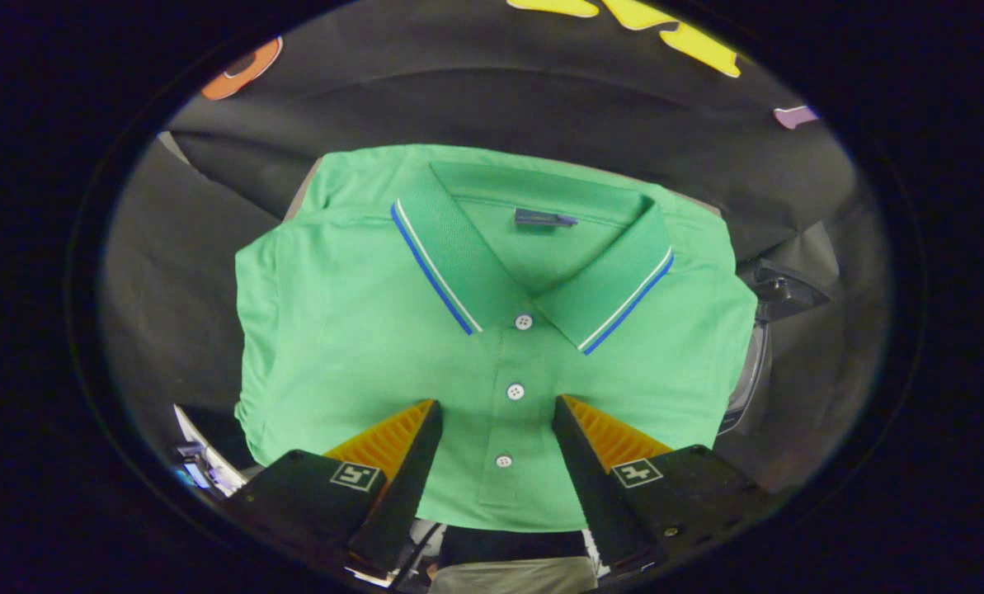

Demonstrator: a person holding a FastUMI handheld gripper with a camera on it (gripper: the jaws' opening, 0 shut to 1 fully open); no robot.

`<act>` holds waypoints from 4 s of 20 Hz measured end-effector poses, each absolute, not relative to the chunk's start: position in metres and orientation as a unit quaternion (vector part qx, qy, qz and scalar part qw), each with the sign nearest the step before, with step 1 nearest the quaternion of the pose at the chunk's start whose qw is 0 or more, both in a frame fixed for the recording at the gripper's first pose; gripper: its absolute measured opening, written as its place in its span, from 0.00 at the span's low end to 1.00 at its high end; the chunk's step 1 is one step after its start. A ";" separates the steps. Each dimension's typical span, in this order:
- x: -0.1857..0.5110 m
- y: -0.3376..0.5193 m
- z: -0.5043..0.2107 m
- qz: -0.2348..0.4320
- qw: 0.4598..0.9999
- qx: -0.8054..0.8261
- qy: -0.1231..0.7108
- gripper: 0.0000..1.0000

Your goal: Put the clothes into the washing machine and then close the washing machine lid.

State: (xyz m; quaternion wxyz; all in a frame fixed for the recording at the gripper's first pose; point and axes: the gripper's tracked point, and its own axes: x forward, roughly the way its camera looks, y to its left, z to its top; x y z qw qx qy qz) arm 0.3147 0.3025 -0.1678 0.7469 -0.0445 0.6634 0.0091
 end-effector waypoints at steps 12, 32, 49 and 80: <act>0.328 0.296 -0.157 0.056 0.755 0.016 0.653 0.06; 0.231 0.244 0.029 0.040 0.855 0.064 0.514 0.05; 0.137 0.092 0.129 -0.014 0.888 0.104 0.448 0.05; 0.296 -0.119 -0.090 -0.027 0.824 0.149 0.546 0.05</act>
